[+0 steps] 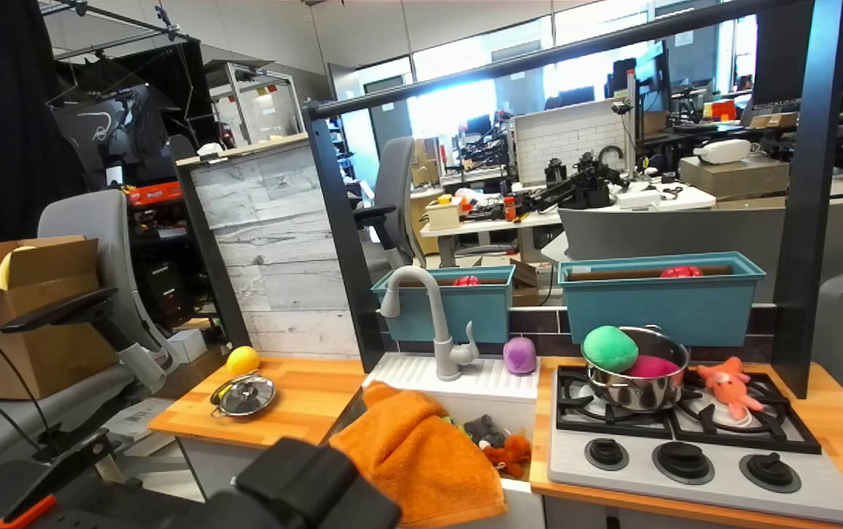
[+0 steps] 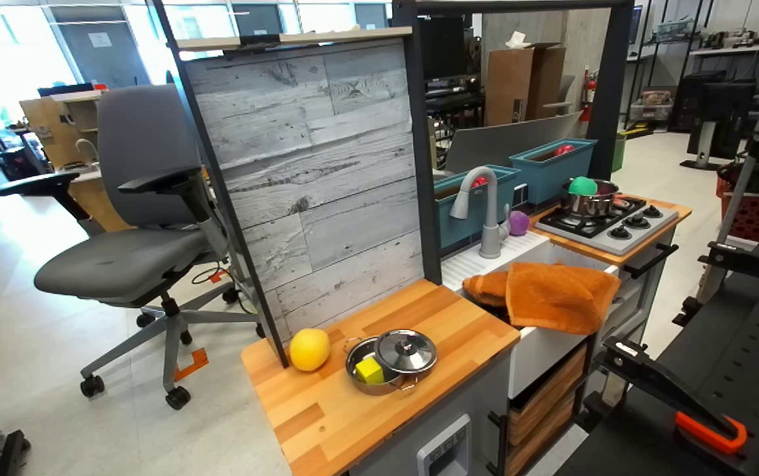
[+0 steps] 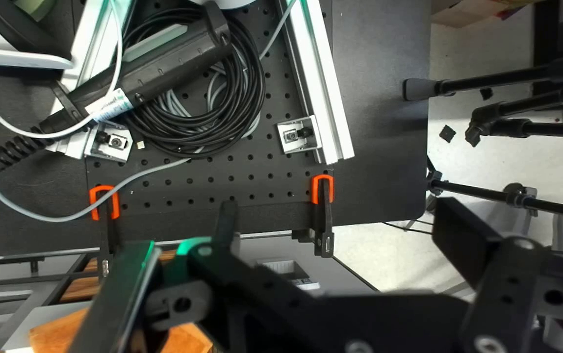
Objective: Put the lid on the table
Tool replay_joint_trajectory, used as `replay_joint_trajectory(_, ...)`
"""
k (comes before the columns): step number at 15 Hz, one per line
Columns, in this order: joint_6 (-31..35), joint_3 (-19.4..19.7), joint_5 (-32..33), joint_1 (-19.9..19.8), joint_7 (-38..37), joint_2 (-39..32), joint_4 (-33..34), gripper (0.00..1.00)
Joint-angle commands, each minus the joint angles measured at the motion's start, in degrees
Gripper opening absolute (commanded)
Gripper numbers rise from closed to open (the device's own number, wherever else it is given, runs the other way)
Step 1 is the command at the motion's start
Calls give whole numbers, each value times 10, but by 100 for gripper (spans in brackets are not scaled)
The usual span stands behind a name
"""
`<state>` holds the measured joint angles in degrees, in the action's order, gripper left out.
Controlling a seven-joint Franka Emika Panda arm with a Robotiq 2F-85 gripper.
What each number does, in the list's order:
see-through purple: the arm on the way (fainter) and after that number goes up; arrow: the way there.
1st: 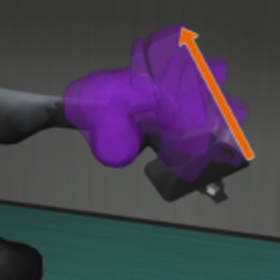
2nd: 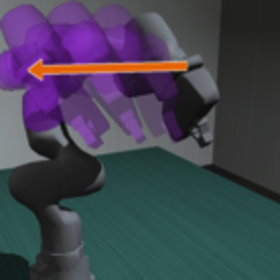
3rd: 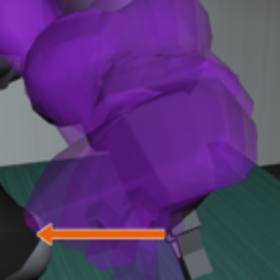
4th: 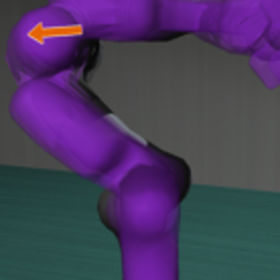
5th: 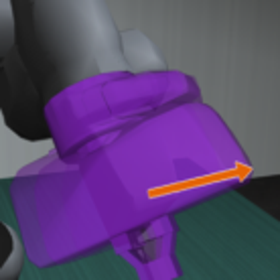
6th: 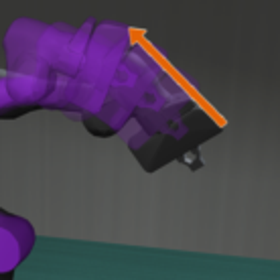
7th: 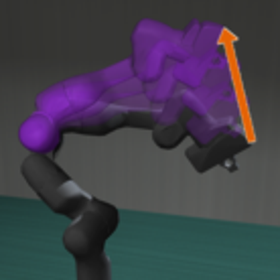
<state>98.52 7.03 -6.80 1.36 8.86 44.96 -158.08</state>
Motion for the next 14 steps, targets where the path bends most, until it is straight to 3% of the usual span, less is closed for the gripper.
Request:
replay_joint_trajectory(1, -2, -6, -4, -7, 4, -1, 1, 100)
replay_joint_trajectory(8, -2, -6, -4, -7, 4, -1, 1, 100)
replay_joint_trajectory(9, 13, 11, -11, -2, 34, -9, 1, 100)
replay_joint_trajectory(11, 83, 22, -40, 15, 70, -53, 0, 100)
replay_joint_trajectory(14, 203, 4, -91, 44, 83, -151, 1, 100)
